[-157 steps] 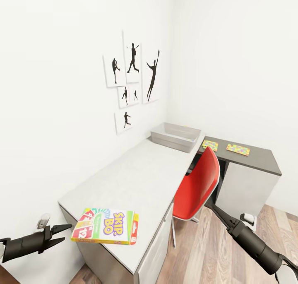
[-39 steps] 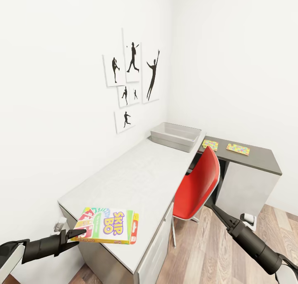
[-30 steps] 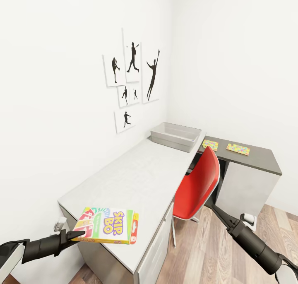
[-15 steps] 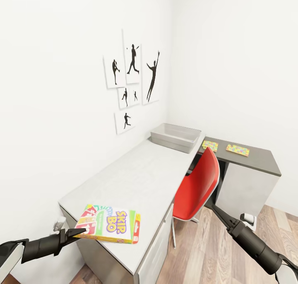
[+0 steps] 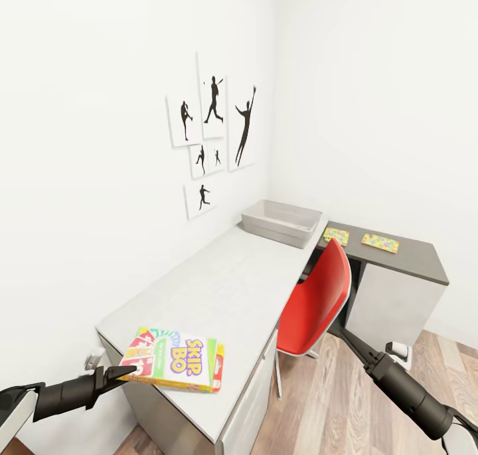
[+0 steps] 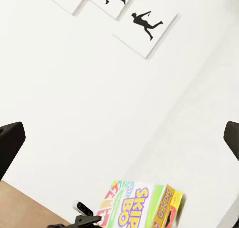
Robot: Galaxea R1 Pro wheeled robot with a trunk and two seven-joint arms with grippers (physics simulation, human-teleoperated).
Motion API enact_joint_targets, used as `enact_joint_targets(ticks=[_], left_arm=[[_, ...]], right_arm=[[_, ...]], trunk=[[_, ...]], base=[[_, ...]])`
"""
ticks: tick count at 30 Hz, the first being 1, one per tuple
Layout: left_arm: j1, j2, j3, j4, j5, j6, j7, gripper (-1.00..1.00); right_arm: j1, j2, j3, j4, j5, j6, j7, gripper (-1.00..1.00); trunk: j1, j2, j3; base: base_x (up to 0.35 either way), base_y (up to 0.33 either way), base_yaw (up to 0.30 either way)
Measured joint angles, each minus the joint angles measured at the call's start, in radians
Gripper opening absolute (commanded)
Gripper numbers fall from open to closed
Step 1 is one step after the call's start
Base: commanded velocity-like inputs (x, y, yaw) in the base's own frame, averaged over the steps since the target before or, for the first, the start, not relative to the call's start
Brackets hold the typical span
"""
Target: Put all the toys in the child's room - the three board games (two on the bed and one on the table), the two jigsaw puzzles on the table, and the tennis ball on the table - inside the toy box on the table in the child's room.
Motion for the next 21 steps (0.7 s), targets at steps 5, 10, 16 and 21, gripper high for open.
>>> enact_joint_targets(ticks=[5,10,16,21], left_arm=[[0.0,0.002,0.0,0.0,0.002,0.004,-0.02,-1.0],[0.0,0.003,0.0,0.0,-0.003,0.007,-0.119,-1.0],[-0.002,0.003,0.001,-0.012,-0.007,0.012,-0.15,-1.0],[-0.025,0.006,0.0,-0.025,-0.007,0.067,-0.153,-1.0]], right_arm=[[0.0,0.0,-0.002,0.0,-0.003,-0.003,0.003,1.0],[0.0,0.0,-0.003,-0.002,-0.007,0.003,0.005,1.0],[0.0,0.0,-0.017,-0.002,-0.009,0.003,0.006,1.0],[0.0,0.001,-0.021,-0.003,-0.009,0.003,0.005,1.0]], trunk=[[-0.019,0.035,0.016],[-0.038,0.07,0.031],[-0.061,0.112,0.05],[-0.081,0.147,0.067]], base=[[0.0,0.0,0.0],[0.0,0.0,0.0],[0.0,0.0,0.0],[0.0,0.0,-0.033]])
